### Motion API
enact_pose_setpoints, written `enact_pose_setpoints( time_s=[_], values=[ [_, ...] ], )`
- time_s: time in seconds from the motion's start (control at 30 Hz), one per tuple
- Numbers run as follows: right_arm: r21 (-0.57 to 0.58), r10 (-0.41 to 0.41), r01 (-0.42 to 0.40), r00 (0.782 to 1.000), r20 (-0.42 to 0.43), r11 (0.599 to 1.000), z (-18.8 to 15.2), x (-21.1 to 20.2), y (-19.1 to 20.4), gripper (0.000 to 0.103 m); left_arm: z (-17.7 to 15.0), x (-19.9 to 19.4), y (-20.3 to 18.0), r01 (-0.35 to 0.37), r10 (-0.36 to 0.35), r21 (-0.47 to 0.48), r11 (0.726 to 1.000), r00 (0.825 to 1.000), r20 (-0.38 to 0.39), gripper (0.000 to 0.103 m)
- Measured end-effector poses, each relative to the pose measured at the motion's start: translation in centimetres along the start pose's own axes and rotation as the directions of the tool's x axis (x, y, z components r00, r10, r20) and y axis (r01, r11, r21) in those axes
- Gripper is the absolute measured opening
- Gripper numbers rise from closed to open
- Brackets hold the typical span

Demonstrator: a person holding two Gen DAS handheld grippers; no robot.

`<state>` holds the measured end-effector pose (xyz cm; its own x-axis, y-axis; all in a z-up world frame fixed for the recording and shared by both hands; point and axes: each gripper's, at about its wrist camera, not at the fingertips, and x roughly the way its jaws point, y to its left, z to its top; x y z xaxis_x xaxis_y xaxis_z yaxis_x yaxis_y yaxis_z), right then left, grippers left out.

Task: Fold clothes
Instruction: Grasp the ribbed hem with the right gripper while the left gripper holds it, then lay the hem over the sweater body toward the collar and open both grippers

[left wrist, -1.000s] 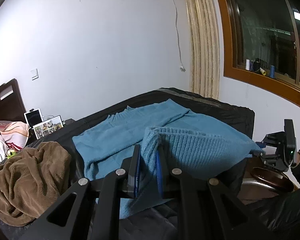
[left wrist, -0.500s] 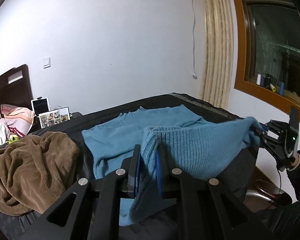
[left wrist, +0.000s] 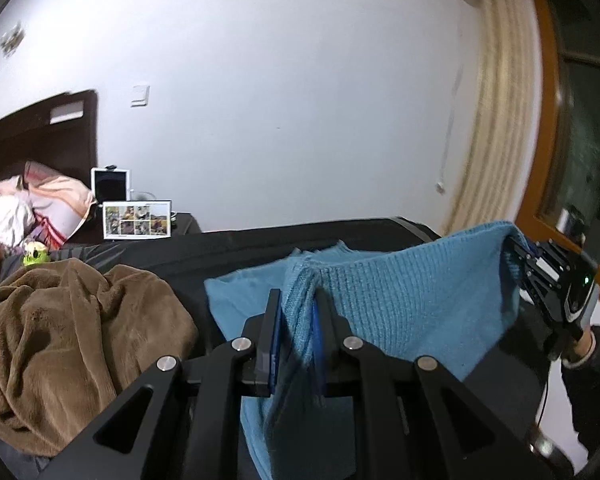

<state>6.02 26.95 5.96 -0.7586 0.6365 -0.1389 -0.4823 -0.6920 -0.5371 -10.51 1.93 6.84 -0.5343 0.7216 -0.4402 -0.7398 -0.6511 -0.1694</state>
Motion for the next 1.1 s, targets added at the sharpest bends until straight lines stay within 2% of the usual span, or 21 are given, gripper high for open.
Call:
enact_pose_setpoints(
  time_s=[0.33,0.6,0.87,0.97,1.1],
  values=[
    [0.020,0.005,-0.003,0.998,-0.068,1.000,4.0,10.7,1.5,0.007,4.6,6.2,3.2,-0.066,0.064,-0.058,0.996,0.998,-0.022,0.015],
    [0.052,0.037,-0.027,0.979,-0.203,0.998,3.9,20.1,2.8,0.007,6.6,13.6,6.3,-0.089,0.078,-0.121,0.989,0.993,-0.086,0.015],
    [0.043,0.098,-0.089,0.931,-0.350,0.995,0.9,26.7,4.2,0.007,5.1,21.9,9.3,-0.124,0.083,-0.177,0.976,0.971,-0.223,0.015],
    [0.028,0.118,-0.117,0.910,-0.398,0.993,-0.3,28.6,5.3,0.007,4.5,23.7,10.0,-0.133,0.083,-0.187,0.973,0.964,-0.252,0.015],
    [0.055,0.154,-0.145,0.879,-0.450,0.988,-2.3,29.4,5.5,0.007,3.3,25.5,10.0,-0.164,0.114,-0.153,0.975,0.950,-0.291,0.016]
  ],
)
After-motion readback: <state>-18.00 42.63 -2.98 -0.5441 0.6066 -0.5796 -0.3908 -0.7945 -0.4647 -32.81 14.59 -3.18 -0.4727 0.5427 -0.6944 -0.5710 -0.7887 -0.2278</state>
